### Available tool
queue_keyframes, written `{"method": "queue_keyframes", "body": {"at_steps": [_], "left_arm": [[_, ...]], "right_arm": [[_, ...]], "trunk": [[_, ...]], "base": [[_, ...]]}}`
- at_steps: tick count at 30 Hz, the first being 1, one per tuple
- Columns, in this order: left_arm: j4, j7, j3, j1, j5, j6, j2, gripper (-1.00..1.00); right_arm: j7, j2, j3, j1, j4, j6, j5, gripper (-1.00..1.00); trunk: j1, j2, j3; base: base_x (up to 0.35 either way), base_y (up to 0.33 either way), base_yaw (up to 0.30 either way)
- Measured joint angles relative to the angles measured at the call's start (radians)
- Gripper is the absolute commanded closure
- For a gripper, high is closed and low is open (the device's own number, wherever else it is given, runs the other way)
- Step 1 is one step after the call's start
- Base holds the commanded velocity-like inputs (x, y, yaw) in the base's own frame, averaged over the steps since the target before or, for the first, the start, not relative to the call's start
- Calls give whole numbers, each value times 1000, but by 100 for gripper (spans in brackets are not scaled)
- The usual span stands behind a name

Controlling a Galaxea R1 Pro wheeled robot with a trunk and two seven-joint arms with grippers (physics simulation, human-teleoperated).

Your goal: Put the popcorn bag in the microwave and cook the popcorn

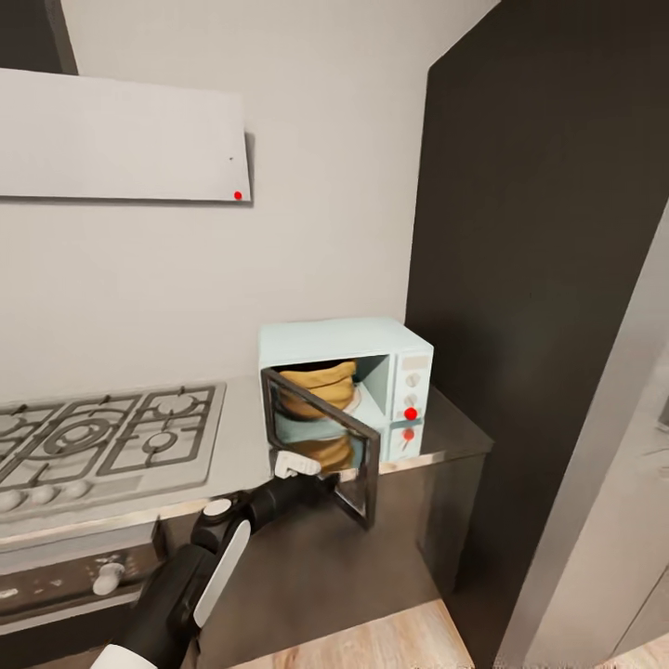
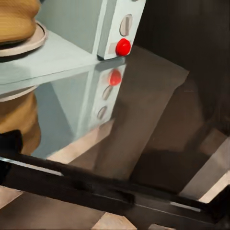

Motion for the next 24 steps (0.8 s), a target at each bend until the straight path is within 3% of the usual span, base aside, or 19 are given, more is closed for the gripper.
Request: {"method": "queue_keyframes", "body": {"at_steps": [3,6,8,13,14,15,19,24], "left_arm": [[-14,-4,-1,0,1,-4,-1,-100],[-19,-9,-26,0,-2,-7,-14,-100],[-18,-5,-13,0,-22,-11,-20,-100],[-18,-3,25,0,-26,-13,-22,-100],[-20,-3,20,0,-14,-11,-22,-100],[-20,-3,-39,0,-5,-8,-23,-100],[-21,4,-40,0,-7,-8,-23,-100],[-22,10,-26,0,-8,-11,-20,-100]], "right_arm": [[0,0,0,0,0,0,0,-100],[0,0,0,0,0,0,0,-100],[0,0,0,0,0,0,0,-100],[0,0,0,0,0,0,0,-100],[0,0,0,0,0,0,0,-100],[0,0,0,0,0,0,0,-100],[0,0,0,0,0,0,0,-100],[0,-3,0,0,-1,2,0,-100]], "trunk": [[0,0,2],[0,0,5],[0,0,6],[0,0,10],[0,0,11],[0,0,12],[0,0,15],[0,0,16]], "base": [[0,0,-243],[0,0,-243],[0,0,-243],[0,0,-243],[0,0,-243],[0,0,-243],[0,0,-221],[0,0,-21]]}}
